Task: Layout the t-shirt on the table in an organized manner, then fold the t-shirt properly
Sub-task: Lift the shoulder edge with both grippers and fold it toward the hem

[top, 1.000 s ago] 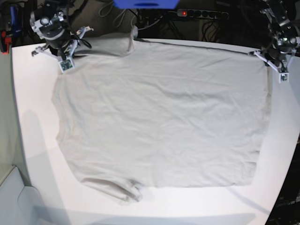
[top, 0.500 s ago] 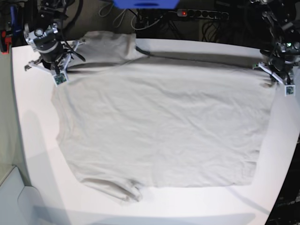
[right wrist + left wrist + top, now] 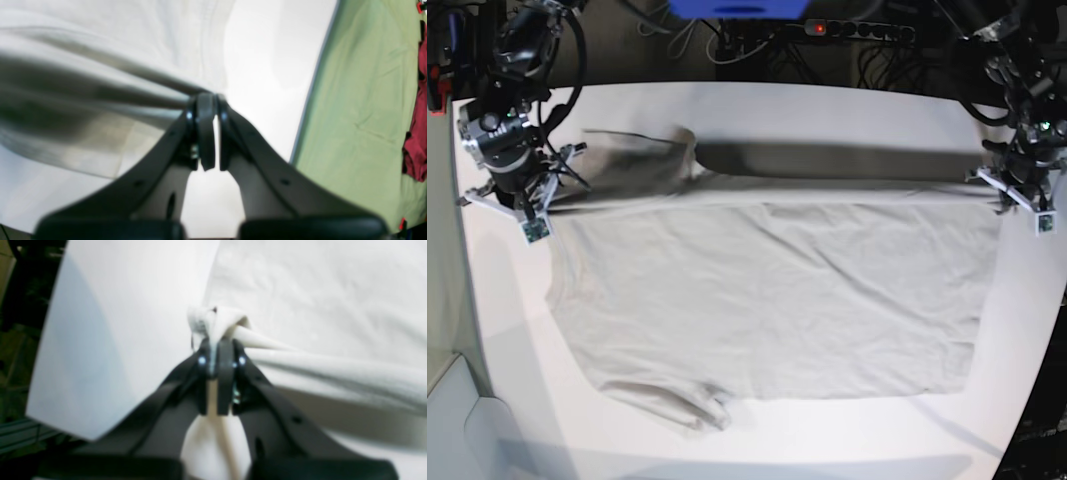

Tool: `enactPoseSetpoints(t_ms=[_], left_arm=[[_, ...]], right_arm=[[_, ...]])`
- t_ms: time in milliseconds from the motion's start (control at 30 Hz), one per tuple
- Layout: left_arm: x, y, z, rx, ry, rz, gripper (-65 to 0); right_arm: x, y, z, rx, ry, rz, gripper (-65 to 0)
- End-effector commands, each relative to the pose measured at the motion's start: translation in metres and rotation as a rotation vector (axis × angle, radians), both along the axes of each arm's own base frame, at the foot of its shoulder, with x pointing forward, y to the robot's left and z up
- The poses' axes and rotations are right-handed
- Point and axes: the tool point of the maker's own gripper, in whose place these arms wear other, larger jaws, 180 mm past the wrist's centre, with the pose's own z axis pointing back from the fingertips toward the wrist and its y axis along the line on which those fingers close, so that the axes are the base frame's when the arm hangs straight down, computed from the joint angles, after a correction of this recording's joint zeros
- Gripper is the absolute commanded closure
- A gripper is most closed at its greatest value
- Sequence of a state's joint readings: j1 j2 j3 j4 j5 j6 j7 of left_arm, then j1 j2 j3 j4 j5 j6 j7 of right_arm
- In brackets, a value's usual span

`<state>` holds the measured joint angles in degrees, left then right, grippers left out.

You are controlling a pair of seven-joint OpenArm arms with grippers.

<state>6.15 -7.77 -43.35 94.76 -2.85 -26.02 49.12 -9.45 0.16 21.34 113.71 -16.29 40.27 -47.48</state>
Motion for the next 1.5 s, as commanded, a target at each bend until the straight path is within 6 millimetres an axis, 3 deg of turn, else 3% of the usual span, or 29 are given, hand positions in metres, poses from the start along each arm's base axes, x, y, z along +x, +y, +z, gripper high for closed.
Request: enactPoseSetpoints(t_ms=[0, 200, 467, 600, 867, 1100, 1467], left_arm=[[0.01, 0.01, 0.015, 0.034, -0.042, 0.007, 0.0], [0.021, 0.008, 0.022, 0.024, -0.076, 0.007, 0.0], [0.058, 0.011, 0.055, 0.034, -0.178, 0.006, 0.0], [0.07, 0.01, 0.066, 0.034, -0.211, 0.006, 0.0], [0.074, 0.011, 0.036, -0.041, -0.154, 0.026, 0.0], [0.075, 0.023, 0.043, -0.015, -0.159, 0.026, 0.0], [0.081, 0.025, 0.05, -0.012, -0.175, 0.029, 0.0]], right_arm=[[0.009, -0.003, 0.013, -0.023, -0.043, 0.002, 0.0], [0.024, 0.005, 0.015, -0.009, -0.058, 0.027, 0.0], [0.035, 0.001, -0.007, 0.015, -0.007, 0.032, 0.0], [0.044, -0.003, -0.005, 0.009, -0.013, 0.033, 0.0], [0.057, -0.003, 0.005, 0.009, -0.045, 0.035, 0.0], [0.061, 0.014, -0.012, 0.031, 0.001, 0.083, 0.0], [0.069, 0.018, -0.006, 0.034, -0.018, 0.095, 0.0]])
